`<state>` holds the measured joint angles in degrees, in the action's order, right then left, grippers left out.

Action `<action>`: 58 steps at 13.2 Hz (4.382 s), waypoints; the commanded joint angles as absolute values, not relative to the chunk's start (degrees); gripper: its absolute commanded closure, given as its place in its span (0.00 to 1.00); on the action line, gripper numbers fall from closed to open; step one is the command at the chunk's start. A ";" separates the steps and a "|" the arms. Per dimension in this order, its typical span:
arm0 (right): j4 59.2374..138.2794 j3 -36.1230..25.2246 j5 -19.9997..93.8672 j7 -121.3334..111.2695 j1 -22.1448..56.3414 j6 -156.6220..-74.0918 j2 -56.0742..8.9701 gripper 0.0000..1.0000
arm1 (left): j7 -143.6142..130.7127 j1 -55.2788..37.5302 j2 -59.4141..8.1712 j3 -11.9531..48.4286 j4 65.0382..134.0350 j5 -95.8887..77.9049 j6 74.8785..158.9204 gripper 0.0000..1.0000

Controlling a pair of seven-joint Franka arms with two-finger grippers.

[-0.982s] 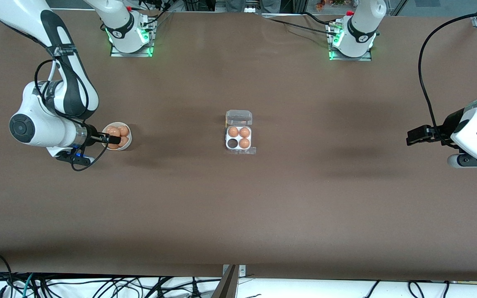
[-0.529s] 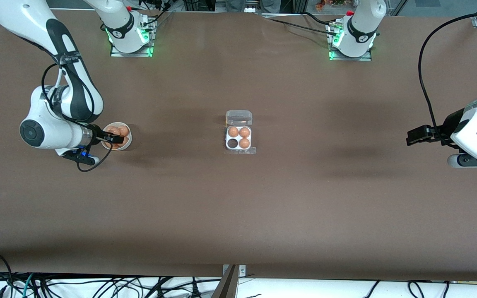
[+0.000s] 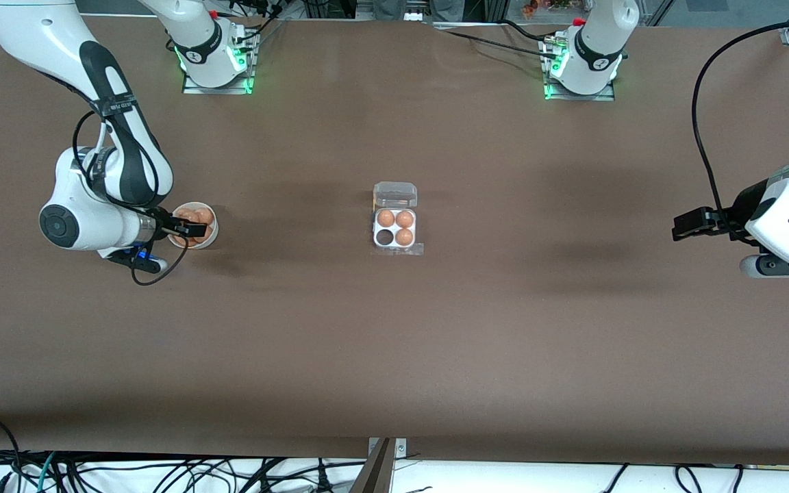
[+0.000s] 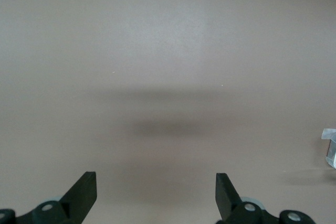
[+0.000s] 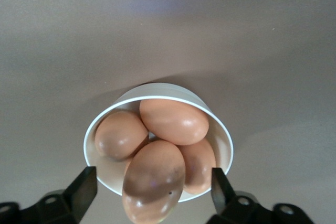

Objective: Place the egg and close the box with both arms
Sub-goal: 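Grasp one brown egg from the bowl with the right gripper, then carry the egg with the right gripper to the carton's empty slot, then lower the egg into the slot and open the right gripper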

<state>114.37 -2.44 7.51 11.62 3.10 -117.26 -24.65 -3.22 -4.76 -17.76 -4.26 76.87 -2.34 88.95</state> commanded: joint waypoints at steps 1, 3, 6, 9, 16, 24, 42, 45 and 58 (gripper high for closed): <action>113.99 -2.20 8.17 11.60 2.55 -116.46 -24.70 0.34 | -3.34 -4.48 -18.37 -4.31 75.59 -3.60 88.42 0.00; 113.73 -2.20 8.17 11.69 2.55 -116.46 -24.70 0.48 | -3.34 -4.48 -18.54 -4.31 75.50 -3.60 88.33 0.00; 113.47 -2.20 9.14 11.69 2.55 -116.46 -24.79 0.65 | -3.34 -4.48 -18.63 -4.31 75.50 -3.60 88.33 0.00; 113.29 -2.11 9.75 11.60 2.64 -116.46 -25.14 0.75 | -3.34 -4.48 -18.63 -4.31 75.50 -3.60 88.42 0.00; 107.41 -2.11 9.84 11.51 2.55 -109.52 -26.54 0.84 | -3.34 -4.48 -18.63 -4.31 75.50 -3.60 88.42 0.00; 93.26 -2.11 24.76 15.19 2.72 -96.33 -32.60 0.87 | -3.34 -4.48 -18.63 -4.31 75.50 -3.60 88.33 0.00; 90.09 0.62 72.58 30.94 17.56 -105.54 -42.71 0.87 | -3.43 -4.57 -18.63 -4.31 75.50 -3.60 88.33 0.00; 90.09 0.62 75.41 30.94 20.56 -109.59 -44.38 0.86 | -3.34 -4.48 -18.63 -4.31 75.50 -3.60 88.42 0.00; 90.26 0.62 80.42 31.03 24.87 -111.00 -49.22 0.85 | -3.51 -4.75 -18.54 -4.22 75.50 -4.75 88.33 0.00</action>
<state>91.75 0.75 79.41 30.11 24.09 -109.91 -47.97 -3.22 -4.78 -18.02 -4.28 76.87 -3.56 88.95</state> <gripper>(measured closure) 0.511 0.000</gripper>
